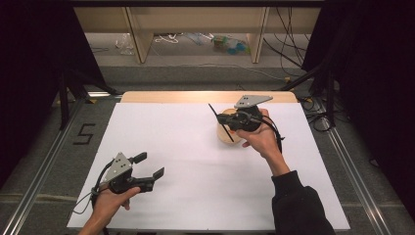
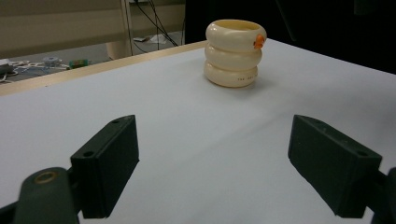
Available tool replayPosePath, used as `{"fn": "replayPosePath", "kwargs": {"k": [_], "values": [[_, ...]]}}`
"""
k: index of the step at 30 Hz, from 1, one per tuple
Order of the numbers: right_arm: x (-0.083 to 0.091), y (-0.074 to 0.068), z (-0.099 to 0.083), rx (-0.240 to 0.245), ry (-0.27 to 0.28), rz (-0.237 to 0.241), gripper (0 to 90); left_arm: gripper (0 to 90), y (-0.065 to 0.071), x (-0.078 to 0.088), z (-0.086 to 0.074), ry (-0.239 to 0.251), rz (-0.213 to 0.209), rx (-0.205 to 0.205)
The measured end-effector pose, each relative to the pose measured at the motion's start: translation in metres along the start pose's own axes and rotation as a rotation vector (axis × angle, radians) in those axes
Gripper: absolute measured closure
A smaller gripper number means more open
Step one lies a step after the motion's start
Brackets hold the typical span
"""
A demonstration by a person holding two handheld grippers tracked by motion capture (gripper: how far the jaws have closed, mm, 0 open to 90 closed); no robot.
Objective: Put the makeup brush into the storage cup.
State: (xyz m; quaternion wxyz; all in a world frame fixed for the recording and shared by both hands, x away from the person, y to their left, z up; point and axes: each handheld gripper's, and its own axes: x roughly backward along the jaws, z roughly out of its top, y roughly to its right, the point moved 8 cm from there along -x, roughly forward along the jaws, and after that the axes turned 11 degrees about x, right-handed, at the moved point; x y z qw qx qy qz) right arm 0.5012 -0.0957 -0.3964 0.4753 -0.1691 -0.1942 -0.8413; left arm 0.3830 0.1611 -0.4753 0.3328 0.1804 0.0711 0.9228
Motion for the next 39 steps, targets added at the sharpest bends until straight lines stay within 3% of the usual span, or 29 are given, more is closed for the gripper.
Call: {"fn": "replayPosePath", "kwargs": {"k": [9,10,14,23,25,39], "values": [[0.006,0.009,0.004,-0.009,0.070,-0.044,85.4,16.3,0.000,0.000,0.000,0.001,0.004,0.012],[0.006,0.009,0.004,-0.009,0.070,-0.044,85.4,16.3,0.000,0.001,0.000,0.002,0.002,-0.002],[0.010,0.016,0.005,0.000,0.091,-0.090,85.4,16.3,0.000,0.001,0.000,0.001,0.001,-0.004],[0.015,0.025,0.006,-0.009,0.135,-0.131,85.4,16.3,0.000,0.001,0.000,0.001,0.003,-0.001],[0.016,0.029,0.007,0.007,0.144,-0.171,85.4,16.3,0.000,0.001,0.000,-0.002,0.002,-0.005],[0.018,0.038,0.003,-0.009,0.162,-0.198,85.4,16.3,-0.001,0.001,0.000,0.000,0.005,0.000]]}}
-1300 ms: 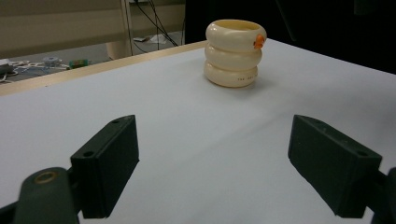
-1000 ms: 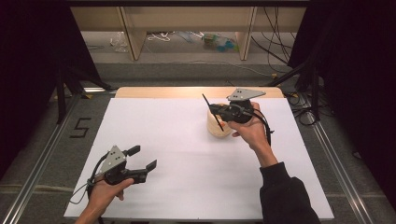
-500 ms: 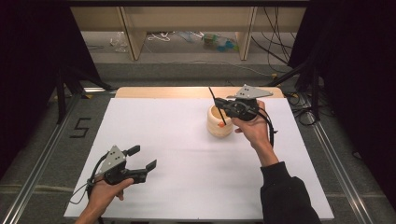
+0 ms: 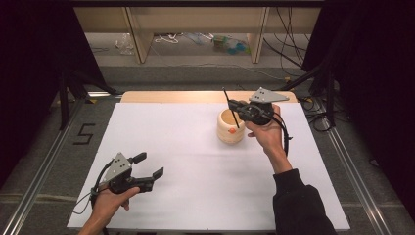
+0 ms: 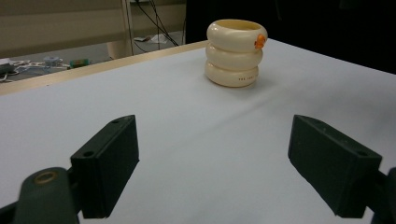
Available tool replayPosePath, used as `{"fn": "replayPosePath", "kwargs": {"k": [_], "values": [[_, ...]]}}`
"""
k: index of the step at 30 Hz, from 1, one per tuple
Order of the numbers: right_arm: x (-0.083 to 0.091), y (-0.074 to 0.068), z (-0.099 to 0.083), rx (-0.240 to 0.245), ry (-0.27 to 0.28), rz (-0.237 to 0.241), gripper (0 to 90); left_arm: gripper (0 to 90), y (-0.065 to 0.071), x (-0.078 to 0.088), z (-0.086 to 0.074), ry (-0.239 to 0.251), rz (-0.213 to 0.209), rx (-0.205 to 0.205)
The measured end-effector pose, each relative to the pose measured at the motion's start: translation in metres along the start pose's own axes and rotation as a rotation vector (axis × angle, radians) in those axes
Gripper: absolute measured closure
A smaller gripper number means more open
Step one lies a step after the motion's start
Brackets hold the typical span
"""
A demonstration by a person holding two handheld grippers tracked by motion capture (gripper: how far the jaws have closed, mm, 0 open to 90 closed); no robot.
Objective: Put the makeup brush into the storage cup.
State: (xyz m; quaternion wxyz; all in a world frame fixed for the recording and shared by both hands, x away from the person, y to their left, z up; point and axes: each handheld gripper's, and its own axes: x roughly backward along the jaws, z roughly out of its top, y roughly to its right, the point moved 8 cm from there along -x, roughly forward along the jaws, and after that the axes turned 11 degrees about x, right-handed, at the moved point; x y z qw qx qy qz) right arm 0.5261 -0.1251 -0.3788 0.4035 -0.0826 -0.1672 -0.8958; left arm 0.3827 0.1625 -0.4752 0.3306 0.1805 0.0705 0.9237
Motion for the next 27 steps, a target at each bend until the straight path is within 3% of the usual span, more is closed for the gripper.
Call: {"fn": "replayPosePath", "kwargs": {"k": [5,27], "values": [[-0.002,0.004,0.002,-0.014,0.027,-0.016,85.3,16.3,0.000,-0.001,-0.001,-0.003,-0.001,-0.003],[-0.014,0.019,-0.002,-0.037,0.042,-0.049,85.4,16.3,-0.001,-0.001,-0.001,-0.005,0.000,-0.006]]}}
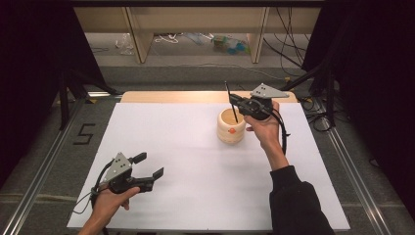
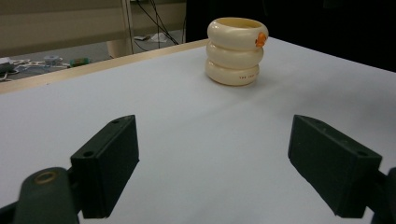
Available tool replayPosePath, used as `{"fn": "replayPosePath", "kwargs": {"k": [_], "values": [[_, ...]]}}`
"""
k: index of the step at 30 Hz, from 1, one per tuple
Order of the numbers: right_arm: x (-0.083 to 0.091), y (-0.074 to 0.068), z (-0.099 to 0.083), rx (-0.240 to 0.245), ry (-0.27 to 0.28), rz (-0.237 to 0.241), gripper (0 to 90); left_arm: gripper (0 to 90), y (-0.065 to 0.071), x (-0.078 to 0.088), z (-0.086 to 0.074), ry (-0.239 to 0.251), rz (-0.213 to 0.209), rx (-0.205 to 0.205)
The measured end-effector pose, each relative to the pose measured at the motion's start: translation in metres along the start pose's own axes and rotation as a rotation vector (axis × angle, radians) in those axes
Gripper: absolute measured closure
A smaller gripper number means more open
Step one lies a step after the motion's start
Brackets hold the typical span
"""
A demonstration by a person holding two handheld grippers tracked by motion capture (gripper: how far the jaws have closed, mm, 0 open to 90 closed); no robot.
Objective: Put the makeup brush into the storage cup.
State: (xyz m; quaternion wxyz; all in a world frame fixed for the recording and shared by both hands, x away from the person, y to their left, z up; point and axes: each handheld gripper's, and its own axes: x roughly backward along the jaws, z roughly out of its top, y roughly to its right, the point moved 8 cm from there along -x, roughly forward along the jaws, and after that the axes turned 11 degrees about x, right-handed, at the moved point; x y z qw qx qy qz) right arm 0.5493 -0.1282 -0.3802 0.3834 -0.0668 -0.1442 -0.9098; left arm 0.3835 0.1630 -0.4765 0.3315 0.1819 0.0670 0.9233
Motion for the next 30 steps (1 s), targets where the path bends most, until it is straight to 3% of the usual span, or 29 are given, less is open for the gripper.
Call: {"fn": "replayPosePath", "kwargs": {"k": [8,11,30], "values": [[-0.003,0.003,0.002,-0.003,0.011,-0.004,85.4,16.3,0.000,-0.001,-0.001,-0.005,0.005,0.003],[-0.005,0.005,0.003,-0.040,0.020,0.002,85.4,16.3,0.000,-0.001,-0.001,-0.003,0.005,0.007],[-0.023,0.012,-0.010,-0.059,-0.021,-0.017,85.4,16.3,0.001,-0.001,-0.002,-0.008,0.003,0.004]]}}
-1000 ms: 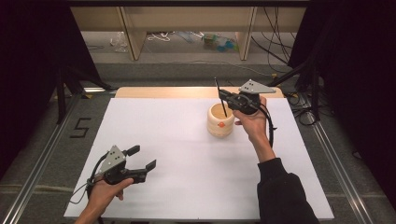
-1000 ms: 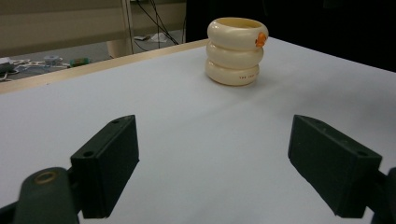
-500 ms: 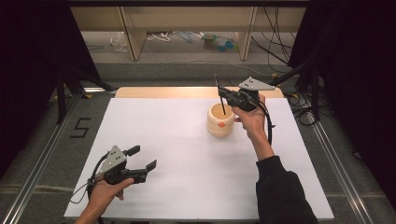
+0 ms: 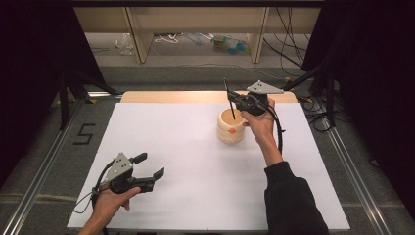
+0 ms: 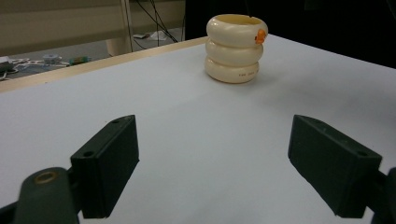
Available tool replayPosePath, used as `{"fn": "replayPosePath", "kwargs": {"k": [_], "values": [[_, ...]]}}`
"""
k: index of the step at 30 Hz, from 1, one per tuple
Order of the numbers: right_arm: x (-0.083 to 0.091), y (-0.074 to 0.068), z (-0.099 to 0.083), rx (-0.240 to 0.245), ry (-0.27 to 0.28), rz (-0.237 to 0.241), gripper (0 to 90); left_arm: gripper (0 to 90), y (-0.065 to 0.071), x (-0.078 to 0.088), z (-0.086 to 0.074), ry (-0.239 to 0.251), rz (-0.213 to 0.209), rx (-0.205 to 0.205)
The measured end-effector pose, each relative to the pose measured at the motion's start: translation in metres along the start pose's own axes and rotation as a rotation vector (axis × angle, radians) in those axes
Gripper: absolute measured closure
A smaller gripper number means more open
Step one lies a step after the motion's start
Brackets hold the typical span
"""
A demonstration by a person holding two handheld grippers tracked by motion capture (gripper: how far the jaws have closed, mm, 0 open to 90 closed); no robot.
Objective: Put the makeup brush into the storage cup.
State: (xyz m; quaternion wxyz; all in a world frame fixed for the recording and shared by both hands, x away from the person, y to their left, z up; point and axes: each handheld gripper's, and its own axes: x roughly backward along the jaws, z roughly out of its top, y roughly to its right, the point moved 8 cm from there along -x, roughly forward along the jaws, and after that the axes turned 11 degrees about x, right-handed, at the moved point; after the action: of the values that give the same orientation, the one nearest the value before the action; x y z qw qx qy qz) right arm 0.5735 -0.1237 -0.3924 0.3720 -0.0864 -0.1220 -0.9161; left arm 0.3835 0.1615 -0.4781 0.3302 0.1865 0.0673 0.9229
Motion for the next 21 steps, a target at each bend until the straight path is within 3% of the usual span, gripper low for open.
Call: {"fn": "replayPosePath", "kwargs": {"k": [2,3,9,21], "values": [[-0.002,0.002,0.001,0.018,0.011,-0.009,85.4,16.3,0.000,0.000,0.000,0.003,-0.001,0.001],[-0.002,0.001,0.000,-0.001,-0.004,-0.003,85.3,16.3,0.000,0.000,0.000,0.003,-0.001,0.001],[-0.005,0.003,-0.003,0.014,-0.006,-0.017,85.4,16.3,0.000,0.000,0.000,0.000,0.000,0.002],[-0.010,0.006,-0.012,-0.005,-0.021,-0.029,85.3,16.3,0.000,0.000,0.000,-0.002,0.000,0.000]]}}
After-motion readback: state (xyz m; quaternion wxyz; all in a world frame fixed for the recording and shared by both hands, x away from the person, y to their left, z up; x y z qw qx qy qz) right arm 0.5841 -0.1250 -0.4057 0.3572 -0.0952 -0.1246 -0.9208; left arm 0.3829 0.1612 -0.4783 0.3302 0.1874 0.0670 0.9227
